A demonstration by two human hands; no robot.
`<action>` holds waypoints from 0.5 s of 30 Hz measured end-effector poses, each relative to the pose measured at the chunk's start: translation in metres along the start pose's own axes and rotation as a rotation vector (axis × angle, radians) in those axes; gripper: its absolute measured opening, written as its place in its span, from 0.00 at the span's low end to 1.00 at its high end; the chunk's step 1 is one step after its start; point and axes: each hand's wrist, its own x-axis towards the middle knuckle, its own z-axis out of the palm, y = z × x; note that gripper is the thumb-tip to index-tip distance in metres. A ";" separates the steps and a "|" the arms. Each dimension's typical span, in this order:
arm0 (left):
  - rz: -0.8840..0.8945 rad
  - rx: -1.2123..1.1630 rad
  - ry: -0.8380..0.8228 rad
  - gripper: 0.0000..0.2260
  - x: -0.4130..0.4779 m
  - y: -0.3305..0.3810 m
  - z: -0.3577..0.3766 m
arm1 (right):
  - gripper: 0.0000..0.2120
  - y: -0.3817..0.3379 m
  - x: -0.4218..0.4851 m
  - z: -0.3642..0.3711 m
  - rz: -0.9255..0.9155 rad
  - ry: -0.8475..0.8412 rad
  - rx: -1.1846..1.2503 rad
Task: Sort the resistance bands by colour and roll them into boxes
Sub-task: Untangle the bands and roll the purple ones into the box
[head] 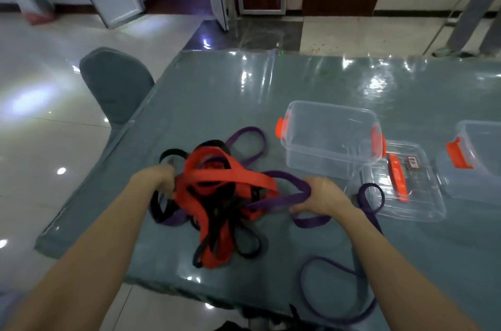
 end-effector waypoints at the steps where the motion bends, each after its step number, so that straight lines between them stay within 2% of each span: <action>1: 0.019 0.036 -0.028 0.18 -0.001 0.006 0.009 | 0.28 -0.001 -0.001 0.001 -0.018 0.011 0.017; 2: 0.088 -0.021 0.052 0.18 0.000 0.015 0.016 | 0.28 -0.002 -0.001 0.002 -0.042 0.020 0.028; 5: 0.412 -0.271 0.513 0.21 -0.003 0.067 0.033 | 0.23 -0.005 -0.006 0.004 -0.112 0.014 0.020; 6: 0.490 -0.251 0.549 0.25 -0.002 0.086 0.039 | 0.22 -0.004 -0.009 0.005 -0.123 0.021 0.010; 7: 0.539 -0.178 0.477 0.34 -0.002 0.103 0.047 | 0.22 -0.003 -0.013 0.006 -0.128 0.033 -0.006; 9: 0.517 0.062 0.228 0.53 0.002 0.124 0.065 | 0.22 0.001 -0.019 0.010 -0.127 0.041 -0.054; 10: 0.488 0.182 0.151 0.57 0.006 0.128 0.071 | 0.19 0.003 -0.021 0.012 -0.127 0.035 -0.079; 12: 0.475 0.342 0.117 0.51 0.012 0.128 0.077 | 0.15 0.007 -0.024 0.018 -0.123 0.020 -0.119; 15: 0.539 0.331 0.205 0.28 0.012 0.120 0.062 | 0.13 0.005 -0.025 0.019 -0.121 0.036 -0.074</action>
